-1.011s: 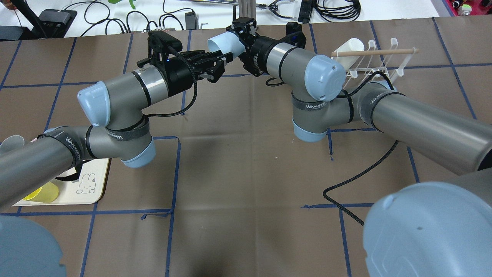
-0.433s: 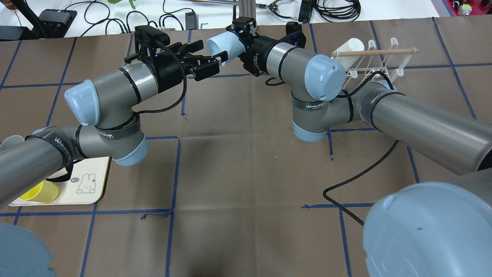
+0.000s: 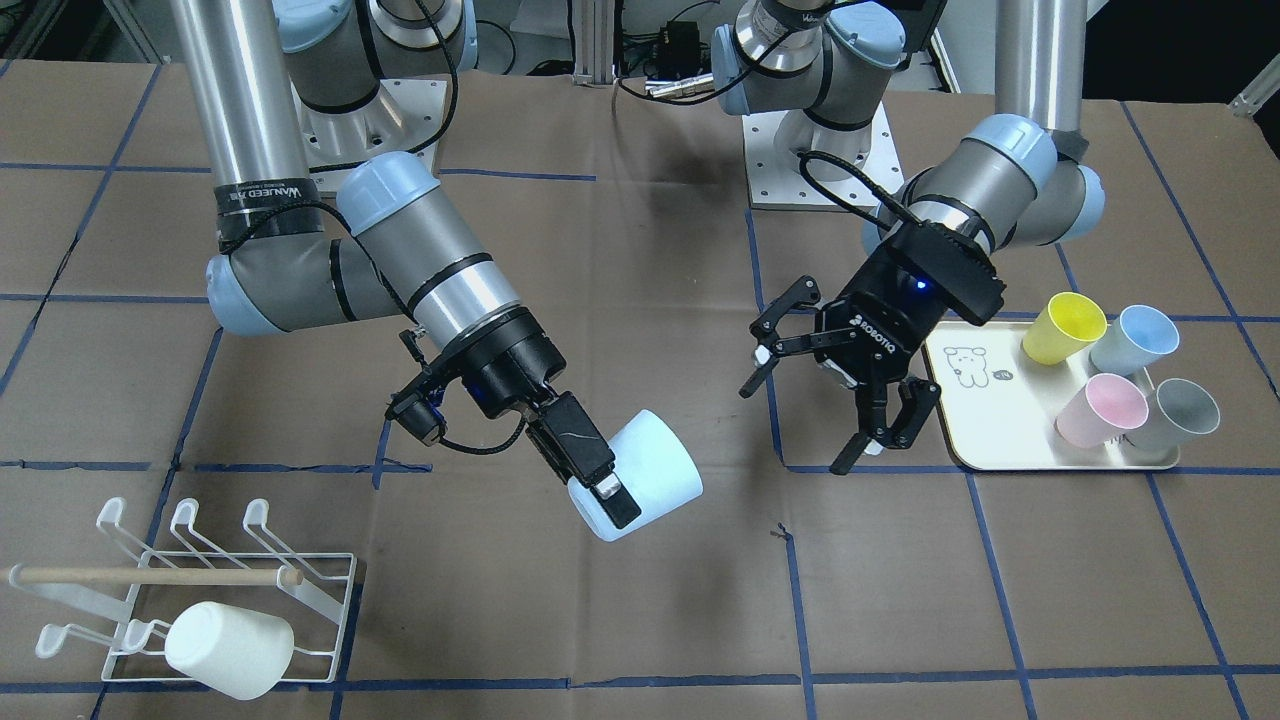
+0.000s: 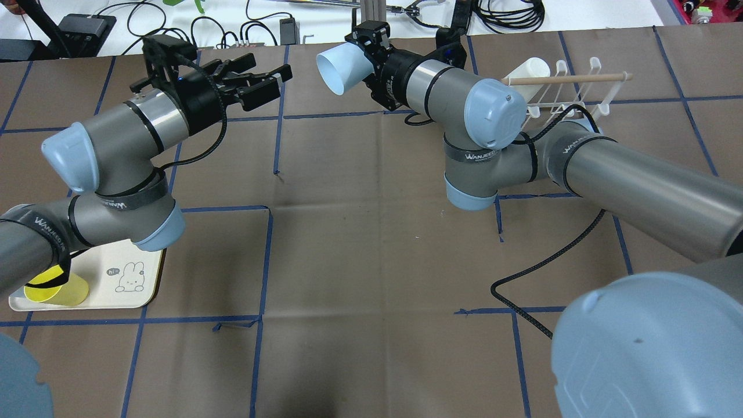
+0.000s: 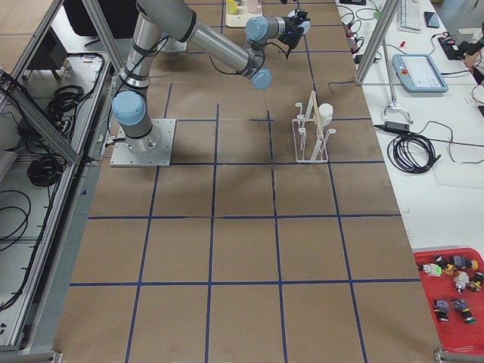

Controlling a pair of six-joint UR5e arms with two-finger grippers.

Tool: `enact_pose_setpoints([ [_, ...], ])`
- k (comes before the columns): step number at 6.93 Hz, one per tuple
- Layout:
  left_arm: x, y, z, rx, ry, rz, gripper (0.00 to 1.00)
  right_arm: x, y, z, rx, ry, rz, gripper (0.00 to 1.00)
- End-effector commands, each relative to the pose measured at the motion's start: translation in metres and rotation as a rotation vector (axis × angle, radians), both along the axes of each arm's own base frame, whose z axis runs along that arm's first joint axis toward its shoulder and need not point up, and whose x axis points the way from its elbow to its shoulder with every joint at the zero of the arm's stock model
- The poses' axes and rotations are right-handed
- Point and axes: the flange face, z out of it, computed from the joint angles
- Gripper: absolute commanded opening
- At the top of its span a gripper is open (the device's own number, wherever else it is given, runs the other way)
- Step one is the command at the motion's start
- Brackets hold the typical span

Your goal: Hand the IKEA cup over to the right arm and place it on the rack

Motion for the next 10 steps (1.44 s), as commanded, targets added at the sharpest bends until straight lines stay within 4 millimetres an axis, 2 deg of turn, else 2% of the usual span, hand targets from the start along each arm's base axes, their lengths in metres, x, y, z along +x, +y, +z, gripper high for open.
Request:
enact_pose_setpoints([
  [1, 0.021, -0.006, 0.015, 0.129, -0.041, 0.143, 0.99, -0.044, -0.026, 0.016, -0.076, 0.049, -0.054, 0.27],
  [2, 0.025, -0.017, 0.022, 0.237, -0.087, 0.222, 0.99, -0.066, -0.033, 0.02, -0.148, 0.129, -0.063, 0.19],
  [3, 0.019, -0.035, 0.038, 0.333, -0.152, 0.282, 0.99, -0.088, -0.038, 0.024, -0.243, 0.246, -0.053, 0.19],
  [5, -0.024, -0.059, 0.065, 0.547, -0.353, 0.387, 0.99, -0.134, -0.049, 0.022, -0.426, 0.567, -0.003, 0.17],
  [6, -0.034, -0.063, 0.079, 0.674, -0.379, 0.43, 0.99, -0.166, -0.056, 0.023, -0.524, 0.768, 0.027, 0.17],
  [7, -0.035, -0.053, 0.088, 0.836, -0.396, 0.433, 0.99, -0.209, -0.063, 0.022, -0.604, 0.991, 0.057, 0.17],
  [8, -0.031, -0.038, 0.099, 0.951, -0.456, 0.442, 0.99, -0.237, -0.066, 0.022, -0.655, 1.141, 0.083, 0.17],
  [10, -0.025, 0.003, 0.127, 1.07, -0.538, 0.457, 0.99, -0.29, -0.069, 0.018, -0.673, 1.289, 0.067, 0.17],
])
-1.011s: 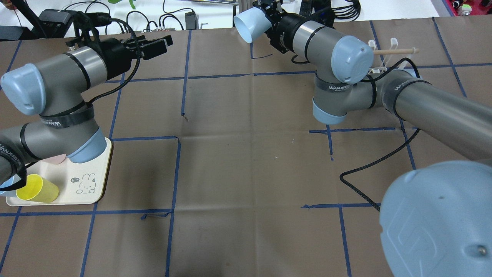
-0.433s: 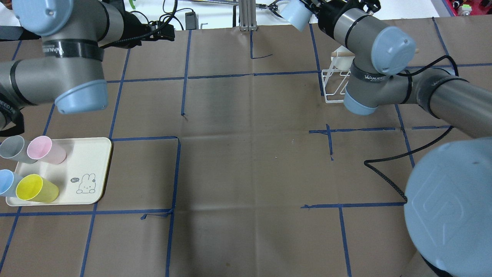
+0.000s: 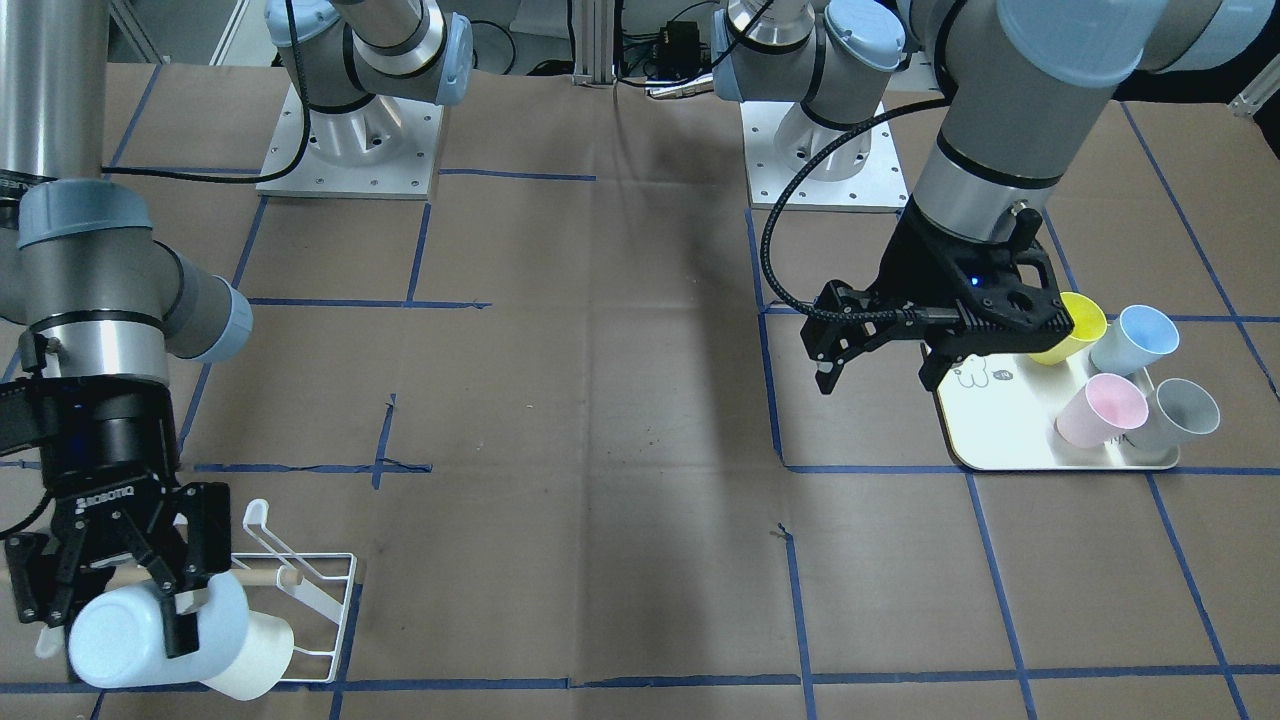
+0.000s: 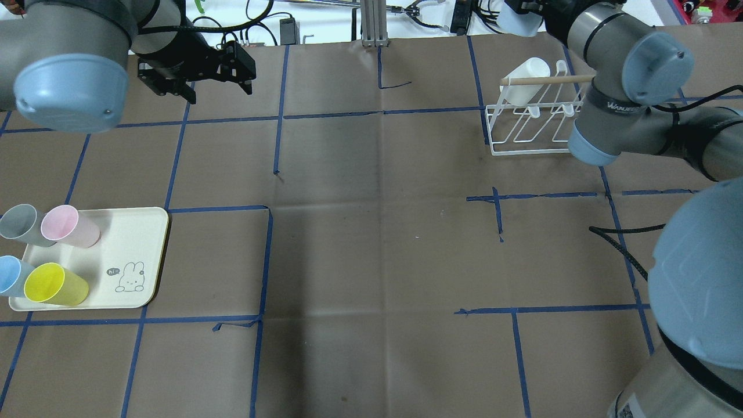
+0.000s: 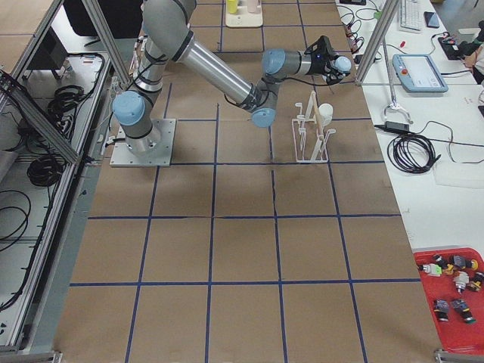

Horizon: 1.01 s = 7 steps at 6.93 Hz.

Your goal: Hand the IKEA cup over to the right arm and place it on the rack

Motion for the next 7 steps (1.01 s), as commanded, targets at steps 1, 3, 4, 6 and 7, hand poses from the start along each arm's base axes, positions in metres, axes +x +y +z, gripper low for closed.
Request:
enact_pose_setpoints([
  [1, 0.003, 0.035, 0.023, 0.085, -0.038, 0.006, 0.99, -0.055, 0.001, -0.003, -0.093, 0.188, -0.038, 0.17],
  [3, 0.007, 0.046, 0.02, 0.106, -0.082, 0.009, 0.99, -0.109, -0.001, -0.018, -0.105, 0.236, -0.035, 0.14],
  [4, 0.006, 0.043, 0.015, 0.108, -0.076, 0.008, 0.99, -0.12, 0.0, -0.03, -0.136, 0.237, -0.023, 0.14],
  [6, 0.006, 0.033, 0.0, 0.127, -0.073, 0.007, 0.99, -0.12, 0.003, -0.046, -0.146, 0.241, -0.024, 0.14],
  [7, 0.006, 0.032, 0.001, 0.117, -0.072, 0.001, 0.99, -0.122, 0.001, -0.053, -0.138, 0.239, -0.026, 0.14],
])
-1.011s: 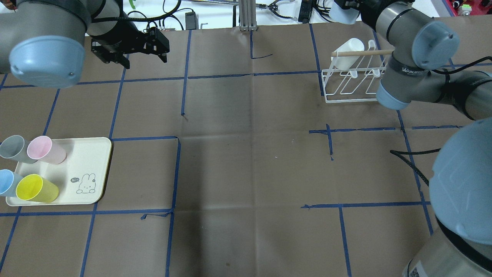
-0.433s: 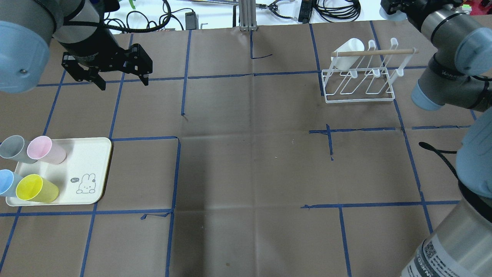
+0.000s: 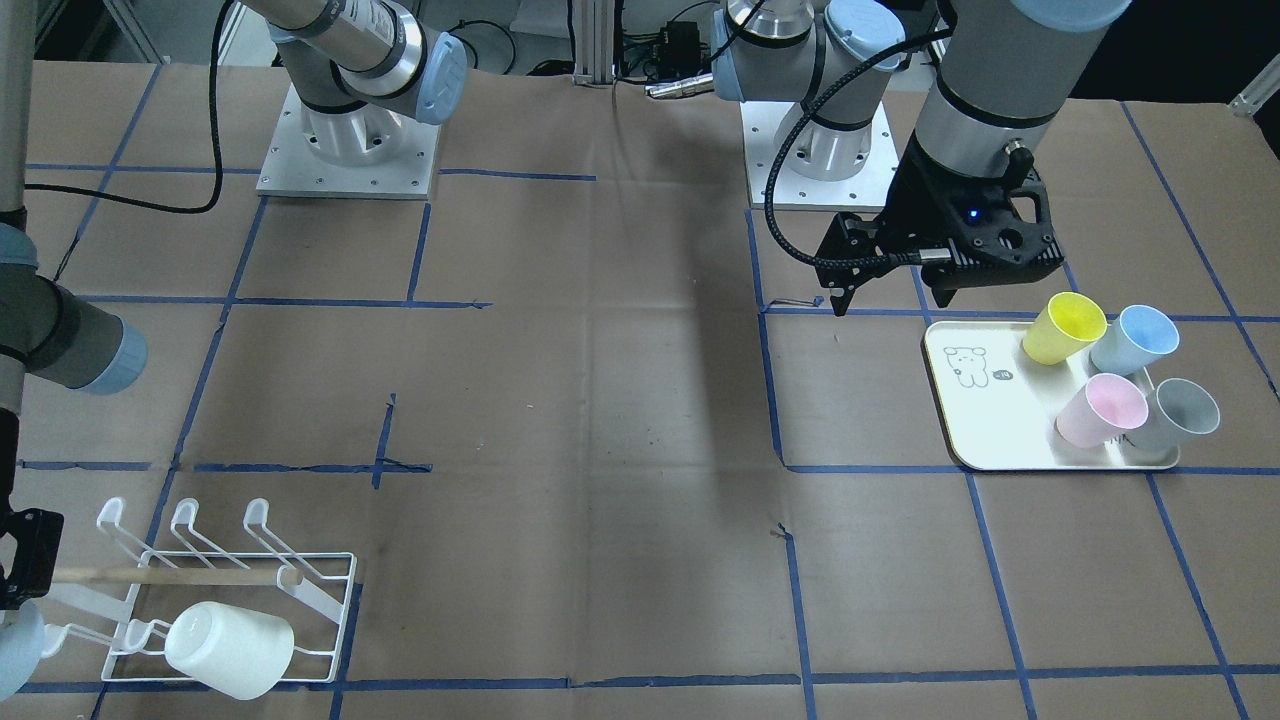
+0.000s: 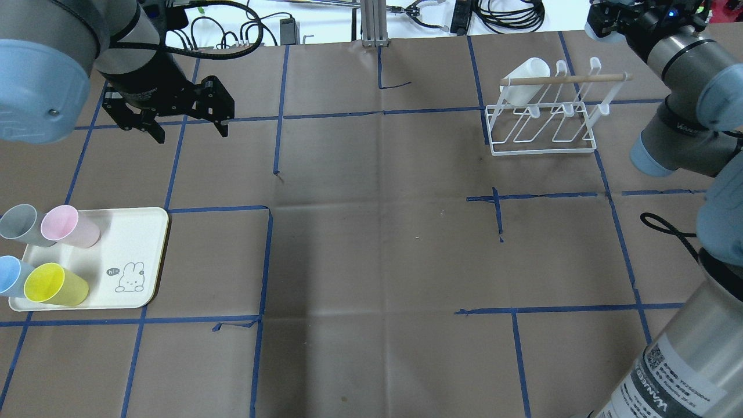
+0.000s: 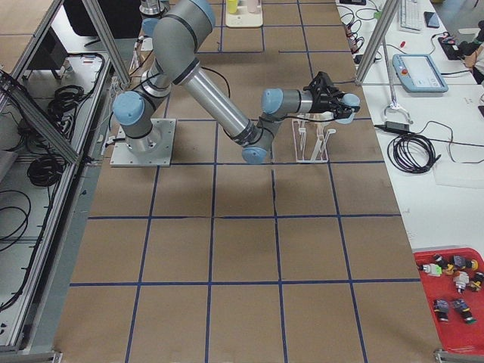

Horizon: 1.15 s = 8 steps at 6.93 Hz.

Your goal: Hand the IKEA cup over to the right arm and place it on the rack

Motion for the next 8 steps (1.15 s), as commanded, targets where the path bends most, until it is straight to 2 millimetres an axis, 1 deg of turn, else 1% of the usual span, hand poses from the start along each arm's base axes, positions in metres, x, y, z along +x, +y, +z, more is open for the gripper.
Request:
enact_pose_setpoints([
  [1, -0.001, -0.002, 0.002, -0.015, 0.003, -0.006, 0.99, -0.003, -0.002, -0.02, 0.003, -0.001, 0.0, 0.14],
  [3, -0.005, -0.002, 0.004, -0.029, 0.039, 0.0, 0.99, -0.003, -0.003, -0.037, 0.013, -0.007, -0.001, 0.14],
  [5, -0.004, -0.003, 0.003, -0.029, 0.036, -0.004, 0.99, -0.005, -0.001, -0.043, 0.03, -0.018, -0.006, 0.14],
  [6, -0.004, -0.003, 0.002, -0.027, 0.029, -0.001, 0.99, -0.009, 0.004, -0.048, 0.044, -0.023, -0.015, 0.14],
  [8, -0.003, -0.003, 0.002, -0.027, 0.026, -0.002, 0.99, -0.008, 0.01, -0.056, 0.066, -0.033, -0.016, 0.14],
])
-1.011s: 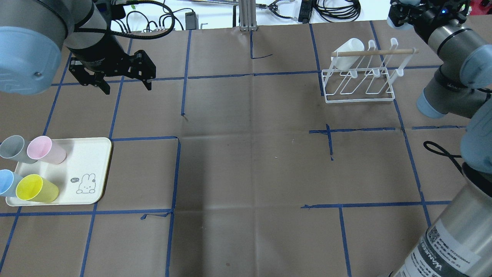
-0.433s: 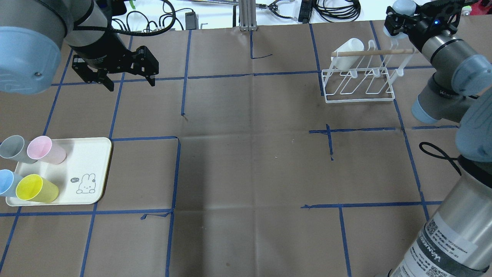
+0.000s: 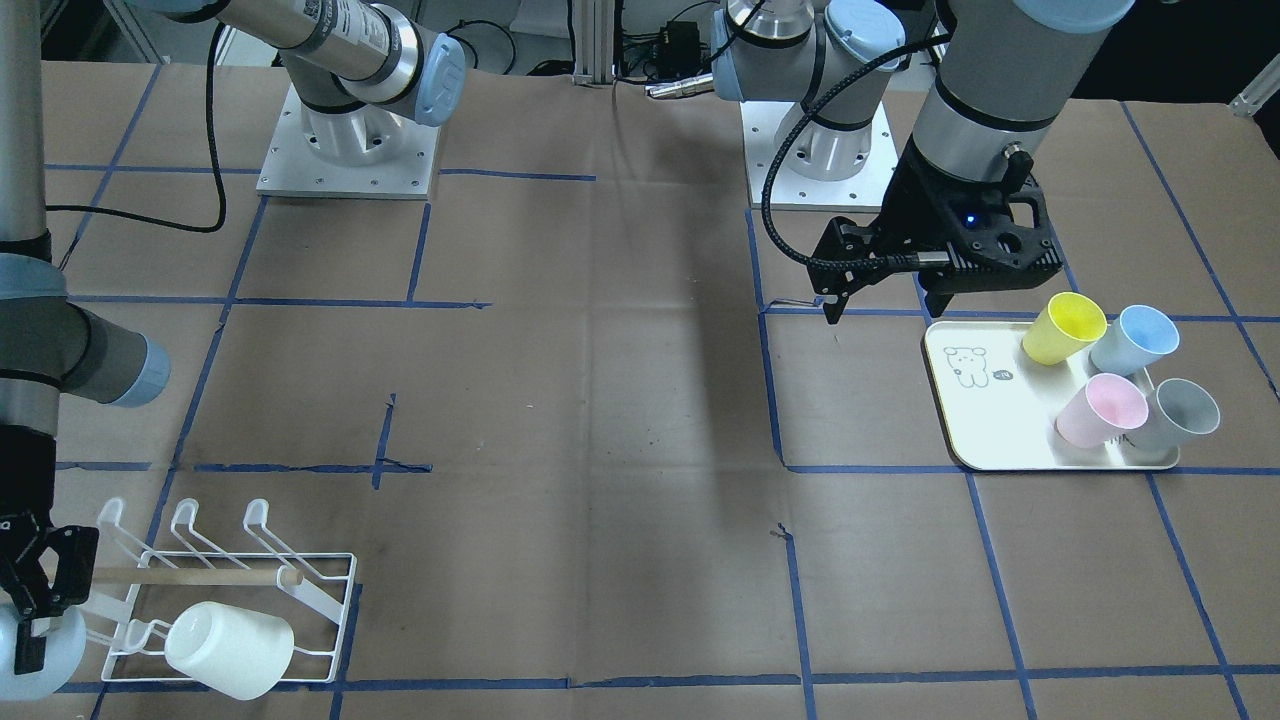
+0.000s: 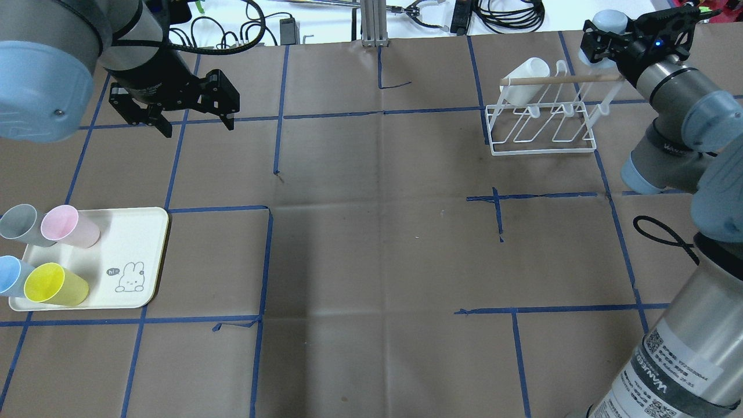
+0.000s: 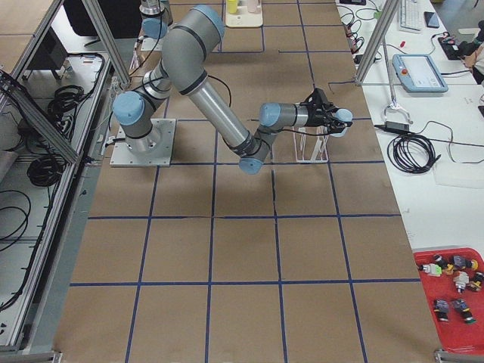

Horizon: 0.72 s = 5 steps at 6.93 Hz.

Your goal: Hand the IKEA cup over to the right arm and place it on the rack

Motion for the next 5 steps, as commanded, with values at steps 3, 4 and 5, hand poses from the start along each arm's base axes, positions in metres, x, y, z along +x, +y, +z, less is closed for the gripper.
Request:
enact_pose_setpoints([
  [3, -0.0003, 0.0003, 0.0014, -0.003, 0.003, -0.001, 0.99, -0.002, 0.0066, -0.0106, 0.029, -0.015, -0.008, 0.17],
  [4, -0.0004, 0.0, -0.0001, 0.0, 0.004, 0.001, 0.99, -0.0032, 0.0069, -0.0115, 0.034, -0.018, -0.013, 0.37],
  [5, -0.0006, -0.0002, 0.0006, -0.001, 0.006, -0.002, 0.99, -0.0063, 0.0069, -0.0111, 0.033, -0.015, -0.017, 0.82],
])
